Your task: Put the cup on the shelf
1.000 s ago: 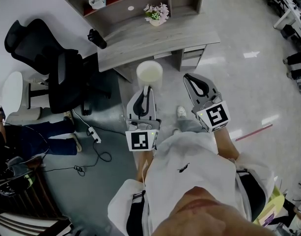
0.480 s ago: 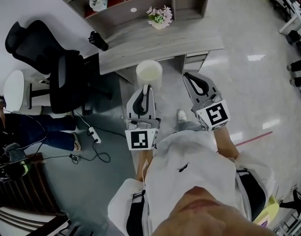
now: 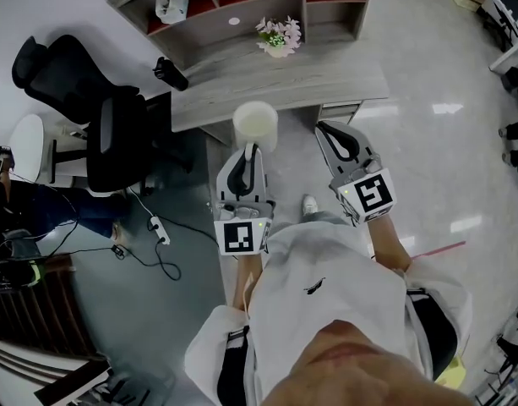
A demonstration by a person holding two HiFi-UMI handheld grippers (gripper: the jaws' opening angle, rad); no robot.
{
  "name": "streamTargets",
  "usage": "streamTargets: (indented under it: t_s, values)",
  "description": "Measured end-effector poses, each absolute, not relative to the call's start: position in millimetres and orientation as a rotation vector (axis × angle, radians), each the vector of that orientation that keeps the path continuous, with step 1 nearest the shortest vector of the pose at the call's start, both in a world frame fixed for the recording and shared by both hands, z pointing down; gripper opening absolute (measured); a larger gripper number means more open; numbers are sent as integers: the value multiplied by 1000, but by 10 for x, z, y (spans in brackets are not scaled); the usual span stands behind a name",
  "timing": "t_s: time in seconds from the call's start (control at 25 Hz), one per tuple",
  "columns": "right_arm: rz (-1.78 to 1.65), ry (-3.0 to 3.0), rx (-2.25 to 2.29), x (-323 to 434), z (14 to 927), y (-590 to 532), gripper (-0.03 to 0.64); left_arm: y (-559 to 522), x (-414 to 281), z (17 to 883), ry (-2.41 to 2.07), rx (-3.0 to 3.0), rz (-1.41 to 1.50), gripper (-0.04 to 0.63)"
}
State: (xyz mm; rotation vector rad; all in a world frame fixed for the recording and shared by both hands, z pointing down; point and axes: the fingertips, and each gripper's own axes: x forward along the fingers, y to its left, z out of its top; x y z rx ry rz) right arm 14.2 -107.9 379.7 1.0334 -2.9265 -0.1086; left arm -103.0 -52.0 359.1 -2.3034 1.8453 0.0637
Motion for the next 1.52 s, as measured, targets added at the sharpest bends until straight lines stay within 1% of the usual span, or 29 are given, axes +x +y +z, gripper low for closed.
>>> streamTargets:
  t_s: [0.68,1.52]
  values:
    - [-76,-2947,1001,111,3854,-1708,35,-1151,-987,3652,1858,-2307,48,52]
    - [-93,-2922,1050,-167,3866,-2321,35,-1803,-1320,3732,1827,-2344,56,52]
